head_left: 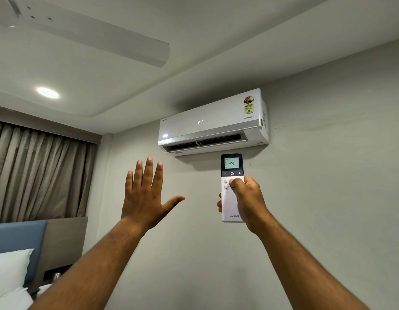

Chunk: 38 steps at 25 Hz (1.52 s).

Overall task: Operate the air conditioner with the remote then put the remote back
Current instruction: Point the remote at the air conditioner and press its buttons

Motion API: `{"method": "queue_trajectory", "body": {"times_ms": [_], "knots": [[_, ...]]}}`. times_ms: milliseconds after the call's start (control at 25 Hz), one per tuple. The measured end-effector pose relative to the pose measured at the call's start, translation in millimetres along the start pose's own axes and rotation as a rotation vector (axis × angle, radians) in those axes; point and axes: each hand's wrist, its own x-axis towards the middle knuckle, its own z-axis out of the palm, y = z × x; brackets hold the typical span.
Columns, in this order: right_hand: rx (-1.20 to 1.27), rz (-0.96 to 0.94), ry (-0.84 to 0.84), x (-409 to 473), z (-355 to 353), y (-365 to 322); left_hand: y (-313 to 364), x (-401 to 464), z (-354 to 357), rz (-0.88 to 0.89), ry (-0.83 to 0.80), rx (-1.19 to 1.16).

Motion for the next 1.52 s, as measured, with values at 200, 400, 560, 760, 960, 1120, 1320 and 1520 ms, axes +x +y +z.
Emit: {"method": "queue_trajectory", "body": {"times_ms": [200,400,560,760,960,1120,1320,1520], "knots": [[-0.002,0.002,0.000,-0.9,-2.3,-0.8,3.4,-4.4,-0.4,0.003,0.004,-0.016],[0.002,0.000,-0.002,-2.4,-3.2,-3.8,6.1,-5.6,-2.1,0.002,0.004,-0.023],[-0.017,0.002,-0.003,-2.8,-3.8,-5.2,6.2,-3.3,-4.6,-0.004,0.008,-0.022],[-0.017,-0.002,-0.001,-2.0,-3.2,-6.4,6.0,0.0,-8.7,0.000,0.020,-0.028],[-0.015,-0.008,-0.006,-2.1,-2.1,-8.1,6.8,2.4,-12.1,0.001,0.017,-0.015],[-0.029,-0.006,-0.001,-2.0,-3.0,-8.3,7.5,2.4,-12.7,0.000,0.016,-0.013],[-0.017,-0.013,-0.003,-1.5,-4.0,-8.8,7.3,4.0,-12.3,0.000,0.024,-0.015],[-0.012,-0.017,-0.006,-1.6,-2.7,-9.8,6.4,5.5,-12.6,-0.001,0.031,-0.020]]}}
